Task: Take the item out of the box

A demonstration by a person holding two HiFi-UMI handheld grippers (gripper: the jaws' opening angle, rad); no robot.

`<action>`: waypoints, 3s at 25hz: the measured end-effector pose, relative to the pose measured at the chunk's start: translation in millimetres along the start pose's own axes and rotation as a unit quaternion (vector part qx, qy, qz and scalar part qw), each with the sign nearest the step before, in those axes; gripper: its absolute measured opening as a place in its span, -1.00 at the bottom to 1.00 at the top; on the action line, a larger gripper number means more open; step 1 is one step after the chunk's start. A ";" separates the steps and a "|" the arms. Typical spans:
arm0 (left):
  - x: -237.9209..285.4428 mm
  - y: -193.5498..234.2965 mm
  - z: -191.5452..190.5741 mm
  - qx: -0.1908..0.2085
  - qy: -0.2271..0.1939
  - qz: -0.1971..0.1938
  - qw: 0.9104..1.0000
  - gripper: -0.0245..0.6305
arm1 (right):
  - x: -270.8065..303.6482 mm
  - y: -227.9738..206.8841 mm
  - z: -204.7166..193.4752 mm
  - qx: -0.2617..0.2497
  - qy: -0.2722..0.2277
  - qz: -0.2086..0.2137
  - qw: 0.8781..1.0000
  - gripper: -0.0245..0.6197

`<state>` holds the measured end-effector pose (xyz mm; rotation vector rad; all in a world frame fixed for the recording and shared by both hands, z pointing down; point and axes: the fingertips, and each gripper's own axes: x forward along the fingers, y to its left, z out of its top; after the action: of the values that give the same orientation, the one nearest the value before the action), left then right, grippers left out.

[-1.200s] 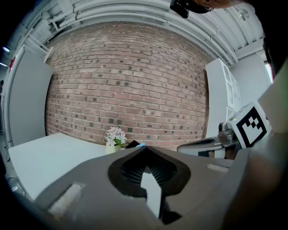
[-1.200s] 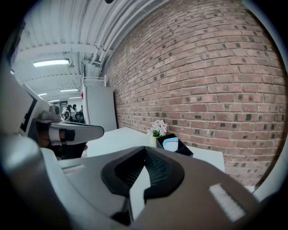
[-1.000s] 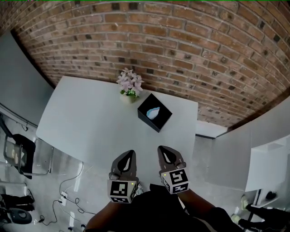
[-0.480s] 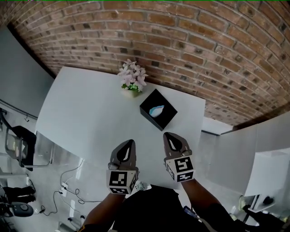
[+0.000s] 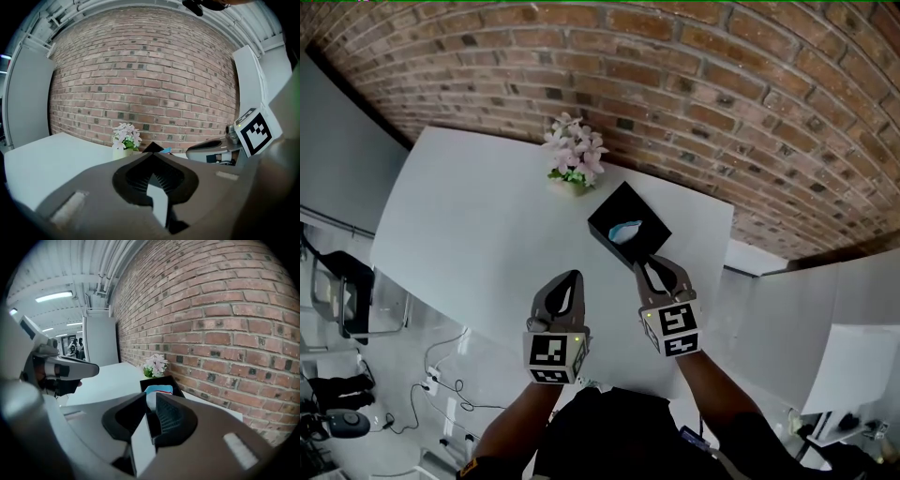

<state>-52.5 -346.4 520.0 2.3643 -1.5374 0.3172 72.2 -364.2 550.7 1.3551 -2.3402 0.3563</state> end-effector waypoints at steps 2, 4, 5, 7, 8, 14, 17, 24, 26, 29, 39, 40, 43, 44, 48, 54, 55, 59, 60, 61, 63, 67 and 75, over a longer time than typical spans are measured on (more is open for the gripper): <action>7.8 1.3 -2.5 0.000 0.005 0.003 1.000 -0.91 | 9.1 -6.3 -2.1 0.000 0.007 0.003 1.000 -0.69; 15.8 2.3 -4.9 0.000 0.010 0.004 1.000 -0.91 | 18.7 -14.9 -6.1 -0.002 0.013 0.005 1.000 -0.67; 19.9 2.7 -6.7 -0.001 0.014 0.005 1.000 -0.91 | 23.4 -19.1 -7.9 -0.004 0.015 0.006 1.000 -0.65; 27.3 3.6 -10.7 -0.004 0.024 0.006 1.000 -0.91 | 31.5 -25.4 -10.2 -0.004 0.019 0.009 1.000 -0.62; 30.6 3.9 -12.3 -0.006 0.028 0.006 1.000 -0.91 | 35.3 -27.7 -10.7 -0.003 0.021 0.011 1.000 -0.60; 51.4 13.2 -15.4 -0.016 0.034 0.021 0.999 -0.91 | 58.0 -38.2 -9.4 -0.010 0.027 0.030 0.999 -0.51; 61.2 17.1 -18.4 -0.028 0.039 0.026 0.999 -0.91 | 68.7 -43.4 -11.3 -0.014 0.032 0.038 0.999 -0.48; 75.5 24.9 -21.9 -0.045 0.045 0.036 0.997 -0.91 | 89.6 -44.5 -21.1 -0.027 0.048 0.070 0.996 -0.40; 78.9 26.6 -22.7 -0.044 0.046 0.039 0.997 -0.91 | 93.3 -43.9 -22.5 -0.031 0.050 0.079 0.995 -0.40; 82.3 24.3 -24.7 -0.047 0.051 0.036 0.997 -0.91 | 95.6 -40.4 -23.7 -0.038 0.051 0.089 0.994 -0.43; 84.8 17.5 -26.7 -0.040 0.055 0.033 0.997 -0.91 | 96.5 -38.6 -25.0 -0.057 0.055 0.095 0.992 -0.89; 84.3 16.8 -24.8 -0.040 0.053 0.032 0.997 -0.91 | 95.9 -38.7 -24.8 -0.057 0.055 0.094 0.992 -0.90; 80.6 14.3 -19.1 -0.039 0.048 0.029 0.998 -0.91 | 91.7 -41.1 -19.2 -0.053 0.047 0.083 0.994 -0.91; 78.7 14.0 -17.3 -0.037 0.046 0.029 0.998 -0.91 | 89.6 -41.7 -15.9 -0.052 0.042 0.078 0.995 -0.91; 70.4 10.8 -12.5 -0.037 0.037 0.027 0.998 -0.91 | 78.3 -40.3 -1.8 -0.053 0.022 0.061 0.996 -0.91; 50.7 2.3 2.1 -0.034 0.016 0.013 0.999 -0.91 | 45.5 -40.8 25.3 -0.028 -0.018 0.015 0.999 -0.91; 46.3 0.5 6.3 -0.033 0.010 0.010 0.999 -0.91 | 37.9 -39.7 31.6 -0.026 -0.027 0.008 0.999 -0.91; 28.9 -6.8 21.8 -0.027 -0.010 0.003 1.000 -0.91 | 6.3 -34.4 54.1 -0.021 -0.062 -0.013 0.998 -0.91; 23.6 -8.5 24.3 -0.025 -0.013 0.003 1.000 -0.91 | -2.1 -31.9 58.0 -0.020 -0.068 -0.016 0.997 -0.91; 17.7 -10.2 26.5 -0.024 -0.016 0.002 1.000 -0.91 | -10.4 -28.5 61.1 -0.019 -0.072 -0.019 0.997 -0.91; 5.5 -13.0 30.3 -0.021 -0.022 0.000 1.000 -0.91 | -25.3 -20.3 65.8 -0.018 -0.078 -0.025 0.996 -0.91; -20.9 -19.0 35.1 -0.015 -0.035 -0.008 0.999 -0.91 | -51.4 2.9 65.8 -0.012 -0.084 -0.032 0.996 -0.91; -87.4 -25.7 32.8 -0.006 -0.053 -0.013 0.999 -0.91 | -100.8 64.0 46.5 0.000 -0.082 -0.031 0.996 -0.91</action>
<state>-63.4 -274.5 456.1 2.4239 -1.5489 0.1793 50.9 -274.8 461.3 1.5054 -2.4222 0.2339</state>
